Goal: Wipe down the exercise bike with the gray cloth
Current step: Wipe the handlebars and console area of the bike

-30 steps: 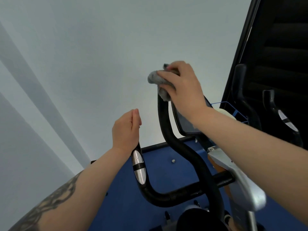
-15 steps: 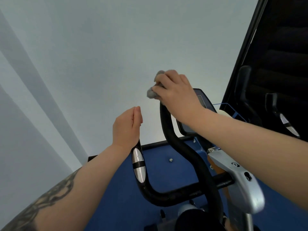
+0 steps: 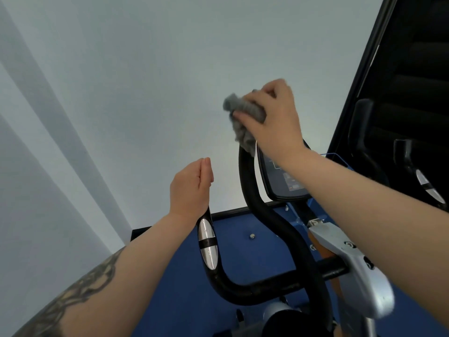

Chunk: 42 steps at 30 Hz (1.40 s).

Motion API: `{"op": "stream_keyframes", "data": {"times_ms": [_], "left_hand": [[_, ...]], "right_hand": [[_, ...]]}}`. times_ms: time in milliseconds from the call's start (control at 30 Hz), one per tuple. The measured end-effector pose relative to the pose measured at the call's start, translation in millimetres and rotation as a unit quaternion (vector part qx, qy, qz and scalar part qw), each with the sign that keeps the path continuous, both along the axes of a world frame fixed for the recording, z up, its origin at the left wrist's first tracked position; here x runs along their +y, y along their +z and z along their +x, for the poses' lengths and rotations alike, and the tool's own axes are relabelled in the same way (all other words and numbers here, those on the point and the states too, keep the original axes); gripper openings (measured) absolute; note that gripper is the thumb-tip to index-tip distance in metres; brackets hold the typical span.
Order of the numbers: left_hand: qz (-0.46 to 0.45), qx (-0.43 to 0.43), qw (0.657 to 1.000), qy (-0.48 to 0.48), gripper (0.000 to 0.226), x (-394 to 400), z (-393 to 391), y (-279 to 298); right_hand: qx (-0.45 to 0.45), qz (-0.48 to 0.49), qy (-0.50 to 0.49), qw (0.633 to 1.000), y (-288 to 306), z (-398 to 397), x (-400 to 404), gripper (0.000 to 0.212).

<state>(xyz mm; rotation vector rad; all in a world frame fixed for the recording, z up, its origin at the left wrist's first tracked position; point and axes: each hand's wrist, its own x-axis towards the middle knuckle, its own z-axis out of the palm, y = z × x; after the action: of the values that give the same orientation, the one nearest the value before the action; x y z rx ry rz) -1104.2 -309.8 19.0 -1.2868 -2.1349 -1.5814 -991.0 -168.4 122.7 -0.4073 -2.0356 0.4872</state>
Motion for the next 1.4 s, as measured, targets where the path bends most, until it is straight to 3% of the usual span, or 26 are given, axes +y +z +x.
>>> {"op": "stream_keyframes", "data": {"times_ms": [167, 333, 433, 500, 567, 700, 867, 1000, 1067, 1200, 1400], "left_hand": [[0.004, 0.001, 1.0, 0.0, 0.049, 0, -1, -1], [0.002, -0.004, 1.0, 0.001, 0.049, 0, 0, -1], [0.001, -0.007, 1.0, 0.002, 0.048, 1, -1, -1], [-0.001, -0.005, 1.0, 0.005, 0.048, 0, -2, -2], [0.001, -0.005, 1.0, 0.006, 0.048, 0, -1, -1], [-0.002, 0.001, 1.0, 0.009, 0.048, 1, -1, -1], [-0.004, 0.006, 1.0, 0.017, 0.05, -1, 0, 0], [-0.001, 0.009, 1.0, 0.016, 0.05, 0, 2, 1], [0.001, 0.004, 1.0, 0.018, 0.049, -1, 1, 0], [-0.001, 0.002, 1.0, 0.017, 0.049, -1, 1, 0], [-0.003, -0.007, 1.0, 0.012, 0.048, -1, 2, 0]], "right_hand": [[-0.023, -0.144, -0.016, 0.989, -10, 1, 0, 0.031], [0.034, -0.175, -0.031, 0.983, -4, -3, -2, 0.032], [0.059, -0.191, -0.028, 0.979, -18, -11, -10, 0.016], [0.078, -0.212, -0.024, 0.974, -42, -4, -21, 0.033], [0.065, -0.15, -0.053, 0.985, -49, 6, -22, 0.047], [-0.042, 0.102, -0.08, 0.991, -24, 9, -11, 0.04], [-0.139, 0.131, -0.059, 0.98, -30, 13, -13, 0.043], [-0.209, 0.25, -0.041, 0.944, -8, 19, -3, 0.035], [-0.199, 0.307, -0.049, 0.929, 1, 18, 1, 0.03], [-0.254, 0.32, -0.093, 0.908, -16, 14, -6, 0.026], [-0.253, 0.447, -0.053, 0.856, 6, 14, 9, 0.013]]}}
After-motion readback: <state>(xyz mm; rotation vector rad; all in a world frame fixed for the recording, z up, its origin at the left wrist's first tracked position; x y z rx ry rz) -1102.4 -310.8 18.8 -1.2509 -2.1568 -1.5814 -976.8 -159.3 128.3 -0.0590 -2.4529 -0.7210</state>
